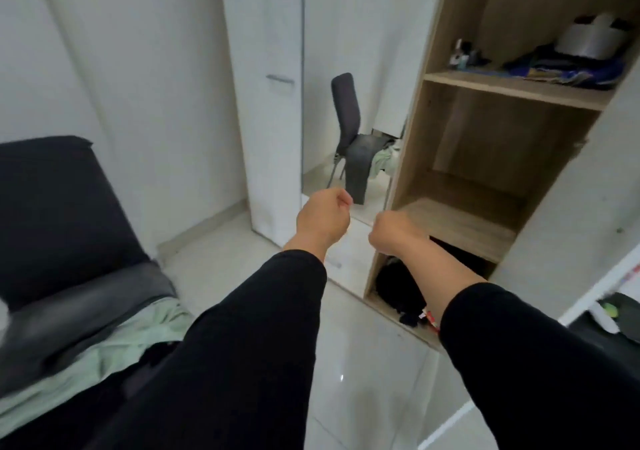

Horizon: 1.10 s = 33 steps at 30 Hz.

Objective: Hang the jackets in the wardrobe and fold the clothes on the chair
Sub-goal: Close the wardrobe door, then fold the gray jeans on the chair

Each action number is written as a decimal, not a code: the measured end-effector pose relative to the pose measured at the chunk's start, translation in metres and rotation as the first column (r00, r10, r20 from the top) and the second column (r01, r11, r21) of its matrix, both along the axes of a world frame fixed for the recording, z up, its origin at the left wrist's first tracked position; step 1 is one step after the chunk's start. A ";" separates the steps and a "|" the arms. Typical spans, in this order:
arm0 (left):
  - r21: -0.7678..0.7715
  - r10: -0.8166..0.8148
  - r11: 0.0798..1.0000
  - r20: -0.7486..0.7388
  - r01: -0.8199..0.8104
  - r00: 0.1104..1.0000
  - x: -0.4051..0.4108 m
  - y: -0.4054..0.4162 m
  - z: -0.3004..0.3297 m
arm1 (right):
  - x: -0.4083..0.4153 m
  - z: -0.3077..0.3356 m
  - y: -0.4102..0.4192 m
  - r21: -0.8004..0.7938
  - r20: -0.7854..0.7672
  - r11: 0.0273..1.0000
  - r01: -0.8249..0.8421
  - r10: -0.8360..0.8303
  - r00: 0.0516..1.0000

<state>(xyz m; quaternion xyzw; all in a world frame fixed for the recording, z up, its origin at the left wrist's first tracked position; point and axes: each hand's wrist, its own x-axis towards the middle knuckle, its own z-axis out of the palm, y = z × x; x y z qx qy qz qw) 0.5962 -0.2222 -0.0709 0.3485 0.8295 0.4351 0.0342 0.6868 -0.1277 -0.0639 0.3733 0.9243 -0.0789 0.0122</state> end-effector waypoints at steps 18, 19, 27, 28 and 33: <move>-0.186 0.679 0.734 0.156 -0.653 0.718 -0.166 -0.339 -0.087 | -0.248 -0.073 -0.282 -0.167 0.029 0.771 -0.614 0.627 0.779; -0.188 0.694 0.720 0.154 -0.668 0.704 -0.174 -0.353 -0.092 | -0.257 -0.078 -0.292 -0.187 0.024 0.759 -0.623 0.638 0.770; -0.280 0.765 0.644 0.221 -0.711 0.606 -0.213 -0.426 -0.151 | -0.309 -0.141 -0.344 -0.304 0.094 0.725 -0.617 0.668 0.738; -0.299 0.767 0.642 0.231 -0.706 0.599 -0.218 -0.430 -0.158 | -0.317 -0.151 -0.346 -0.319 0.101 0.728 -0.607 0.663 0.742; -0.376 0.786 0.617 0.252 -0.691 0.565 -0.247 -0.439 -0.198 | -0.357 -0.207 -0.348 -0.388 0.094 0.743 -0.545 0.620 0.779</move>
